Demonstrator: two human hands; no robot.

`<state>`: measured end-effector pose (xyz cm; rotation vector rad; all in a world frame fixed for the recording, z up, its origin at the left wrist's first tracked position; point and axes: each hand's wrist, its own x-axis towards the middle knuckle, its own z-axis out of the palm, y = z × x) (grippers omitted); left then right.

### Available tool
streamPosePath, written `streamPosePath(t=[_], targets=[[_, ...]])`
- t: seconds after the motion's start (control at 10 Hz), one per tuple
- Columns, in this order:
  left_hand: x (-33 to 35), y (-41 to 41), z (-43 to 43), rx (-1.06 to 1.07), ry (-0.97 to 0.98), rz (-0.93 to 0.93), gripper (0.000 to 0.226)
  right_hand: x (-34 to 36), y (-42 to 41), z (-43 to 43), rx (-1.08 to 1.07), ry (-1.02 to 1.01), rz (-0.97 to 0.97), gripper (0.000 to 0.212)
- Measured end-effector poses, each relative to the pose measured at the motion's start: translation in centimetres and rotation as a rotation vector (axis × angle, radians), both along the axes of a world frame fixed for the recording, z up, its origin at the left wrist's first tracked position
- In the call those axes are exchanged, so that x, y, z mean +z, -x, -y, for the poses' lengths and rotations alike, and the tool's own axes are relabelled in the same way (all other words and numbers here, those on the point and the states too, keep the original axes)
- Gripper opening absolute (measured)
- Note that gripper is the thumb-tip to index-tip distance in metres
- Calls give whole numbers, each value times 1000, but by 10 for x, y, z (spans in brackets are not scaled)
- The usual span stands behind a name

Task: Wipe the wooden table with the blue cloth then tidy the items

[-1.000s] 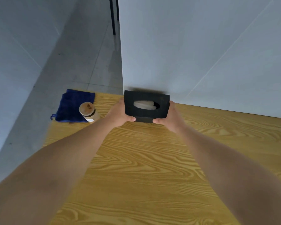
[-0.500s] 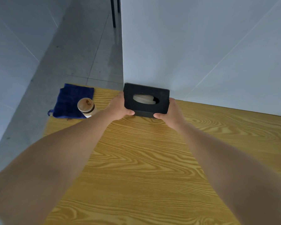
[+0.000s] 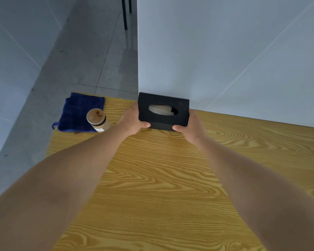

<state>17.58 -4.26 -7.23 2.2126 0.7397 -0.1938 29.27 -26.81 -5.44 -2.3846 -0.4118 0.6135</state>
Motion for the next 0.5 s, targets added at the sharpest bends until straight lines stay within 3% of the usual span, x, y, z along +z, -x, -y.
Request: streamPosePath(t=[0.1, 0.4, 0.5], targets=[[1, 2, 0, -1, -11, -11, 97, 0, 2, 1, -15, -5, 6, 71], [9, 28, 6, 7, -57, 69, 34, 5, 22, 10, -40, 149, 87, 36], [16, 42, 13, 2, -84, 95, 37, 17, 36, 16, -67, 222, 98, 37]])
